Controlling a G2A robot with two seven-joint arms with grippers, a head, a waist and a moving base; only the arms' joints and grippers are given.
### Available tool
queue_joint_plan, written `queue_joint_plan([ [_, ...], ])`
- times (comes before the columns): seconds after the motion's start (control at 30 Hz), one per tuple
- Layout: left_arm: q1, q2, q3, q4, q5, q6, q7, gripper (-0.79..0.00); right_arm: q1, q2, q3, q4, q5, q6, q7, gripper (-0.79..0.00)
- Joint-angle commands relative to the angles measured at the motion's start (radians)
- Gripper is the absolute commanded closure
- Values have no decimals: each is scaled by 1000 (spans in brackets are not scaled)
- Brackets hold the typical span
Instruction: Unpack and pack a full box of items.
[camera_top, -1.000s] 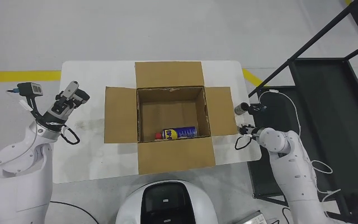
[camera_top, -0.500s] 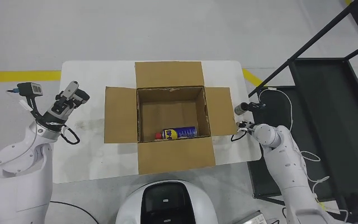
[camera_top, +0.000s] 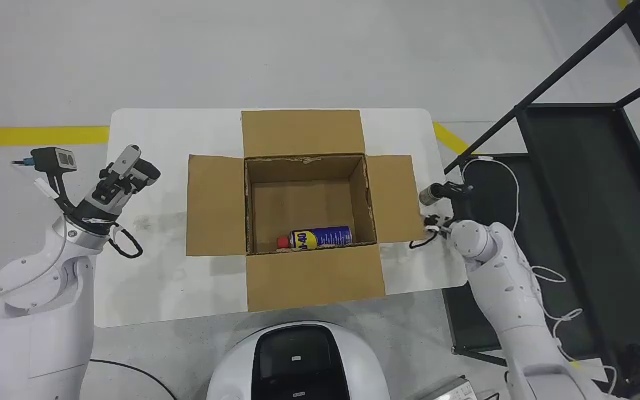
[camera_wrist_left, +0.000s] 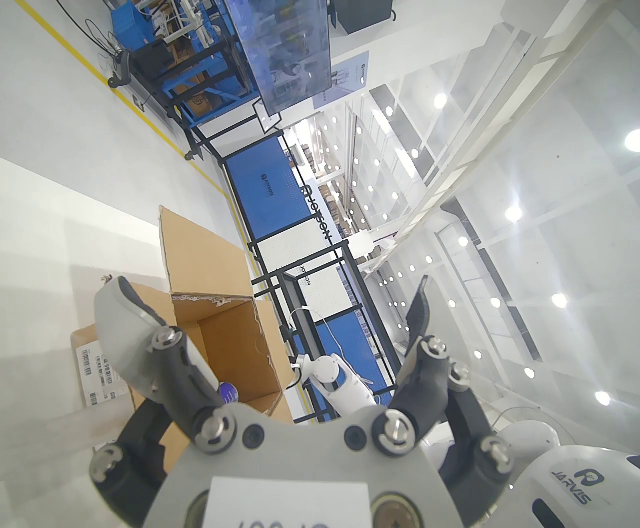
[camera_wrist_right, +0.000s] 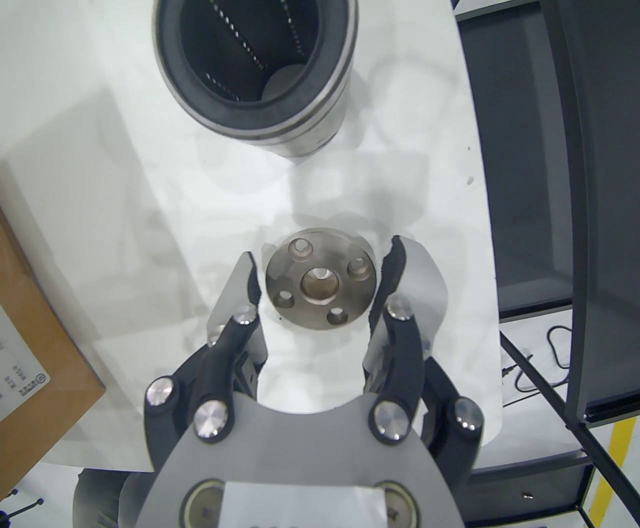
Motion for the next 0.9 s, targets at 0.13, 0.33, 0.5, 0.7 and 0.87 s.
queue_joint_plan([
  [0.13,0,0,0,0,0,0,0,-785,-121,19,109,-169,54,-19,23,-785],
  [0.33,0,0,0,0,0,0,0,-785,-264,33,255,-421,142,-15,34,-785],
  [0.5,0,0,0,0,0,0,0,-785,-323,37,316,-651,250,-65,82,-785],
  [0.7,0,0,0,0,0,0,0,-785,-266,42,200,-829,249,-111,186,-785],
  [0.87,0,0,0,0,0,0,0,-785,-164,42,5,-860,131,-131,270,-785],
])
